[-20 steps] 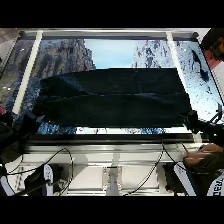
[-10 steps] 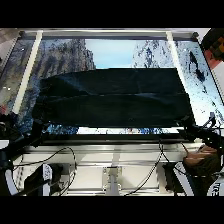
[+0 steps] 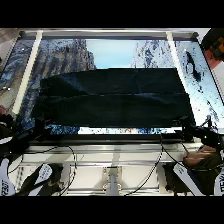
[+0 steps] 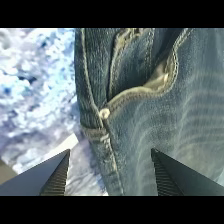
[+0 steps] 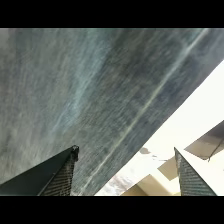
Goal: Fold the clothes and pants, and hang the long-sleeved shirts on hangers.
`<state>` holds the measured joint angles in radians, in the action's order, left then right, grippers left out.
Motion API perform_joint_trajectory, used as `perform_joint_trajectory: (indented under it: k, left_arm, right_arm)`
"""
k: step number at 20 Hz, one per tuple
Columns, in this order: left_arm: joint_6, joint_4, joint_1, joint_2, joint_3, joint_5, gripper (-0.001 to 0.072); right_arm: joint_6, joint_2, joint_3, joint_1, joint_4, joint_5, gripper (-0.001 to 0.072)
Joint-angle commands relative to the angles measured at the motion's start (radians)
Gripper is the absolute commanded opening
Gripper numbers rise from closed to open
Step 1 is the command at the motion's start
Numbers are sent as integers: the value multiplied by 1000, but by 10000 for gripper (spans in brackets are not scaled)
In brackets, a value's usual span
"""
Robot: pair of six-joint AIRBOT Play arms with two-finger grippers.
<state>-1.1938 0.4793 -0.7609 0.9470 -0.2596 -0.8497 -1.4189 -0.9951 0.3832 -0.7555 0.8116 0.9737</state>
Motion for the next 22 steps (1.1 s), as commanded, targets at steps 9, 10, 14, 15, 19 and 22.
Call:
perform_joint_trajectory:
  k: [9,10,14,15,19,22]
  left_arm:
    - [111,-146,-1,61,-1,77,580]
    - [147,-178,-1,61,-1,82,580]
    - [171,-219,-1,61,-2,122,579]
    - [171,-220,-1,61,-2,133,579]
    - [196,-220,-1,71,-3,141,578]
    - [196,-227,-1,114,-13,138,578]
  right_arm:
    - [-13,-119,0,1,-29,-230,603]
    - [-13,-125,0,1,-29,-248,603]
    - [-13,-136,0,1,-18,-269,603]
    - [-13,-136,1,-2,-14,-278,603]
    - [-11,-136,1,-103,-10,-272,600]
    - [11,-136,3,-157,-10,-230,557]
